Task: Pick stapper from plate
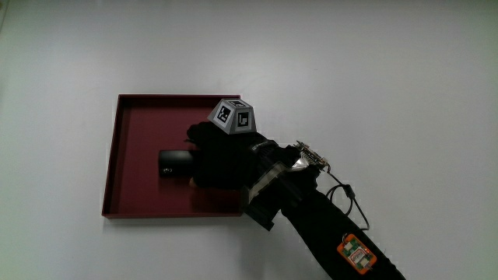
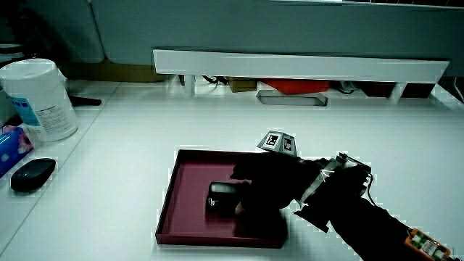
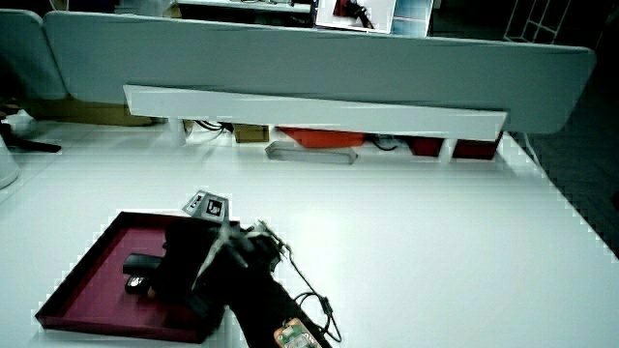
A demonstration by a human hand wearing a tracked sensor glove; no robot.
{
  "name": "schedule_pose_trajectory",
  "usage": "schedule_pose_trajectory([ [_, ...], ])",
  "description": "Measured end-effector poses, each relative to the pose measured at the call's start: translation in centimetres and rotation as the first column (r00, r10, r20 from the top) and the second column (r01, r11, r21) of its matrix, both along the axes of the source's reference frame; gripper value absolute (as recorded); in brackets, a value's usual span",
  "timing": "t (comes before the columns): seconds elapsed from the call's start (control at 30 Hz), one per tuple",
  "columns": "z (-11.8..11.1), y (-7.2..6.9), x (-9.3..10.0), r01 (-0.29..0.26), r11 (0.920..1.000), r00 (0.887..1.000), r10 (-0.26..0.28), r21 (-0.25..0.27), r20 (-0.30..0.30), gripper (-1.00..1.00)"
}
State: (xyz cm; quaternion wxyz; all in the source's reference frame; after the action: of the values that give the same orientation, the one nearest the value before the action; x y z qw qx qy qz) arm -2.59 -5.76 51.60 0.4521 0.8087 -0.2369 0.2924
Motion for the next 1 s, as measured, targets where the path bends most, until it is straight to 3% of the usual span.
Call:
schedule_pose_trajectory([
  [0.1, 0.5, 0.0, 0.0, -0.012, 0.9999, 1.000, 0.012, 0.011, -0.011, 0.77],
  [0.2, 0.2, 0.0, 0.0, -0.021, 0.9977, 1.000, 0.021, 0.064, 0.004, 0.91],
  [0.27, -0.1, 0.0, 0.0, -0.027, 0.9976, 1.000, 0.026, 0.064, 0.016, 1.00],
  [0.43, 0.1, 0.0, 0.0, -0.036, 0.9958, 0.999, 0.037, 0.084, -0.013, 1.00],
  [0.6, -0.2, -0.2, 0.2, -0.035, 0.9959, 0.999, 0.034, 0.083, 0.007, 1.00],
  [0.8, -2.8, -1.3, 1.3, -0.047, 0.9899, 0.998, 0.041, 0.134, 0.042, 1.00],
  [0.83, -4.1, -1.5, 1.6, -0.055, 0.9869, 0.997, 0.045, 0.152, 0.068, 1.00],
  [0.87, -4.7, -1.8, 1.9, -0.061, 0.9794, 0.997, 0.052, 0.192, 0.051, 1.00],
  [0.9, -5.4, -2.1, 2.3, -0.058, 0.9800, 0.997, 0.047, 0.190, 0.063, 1.00],
  [0.93, -6.3, -2.3, 2.7, -0.067, 0.9756, 0.996, 0.052, 0.209, 0.073, 1.00],
  [0.97, -6.7, -2.6, 3.1, -0.063, 0.9777, 0.995, 0.046, 0.200, 0.090, 1.00],
  [1.0, -7.9, -2.8, 3.5, -0.078, 0.9714, 0.994, 0.058, 0.224, 0.093, 1.00],
])
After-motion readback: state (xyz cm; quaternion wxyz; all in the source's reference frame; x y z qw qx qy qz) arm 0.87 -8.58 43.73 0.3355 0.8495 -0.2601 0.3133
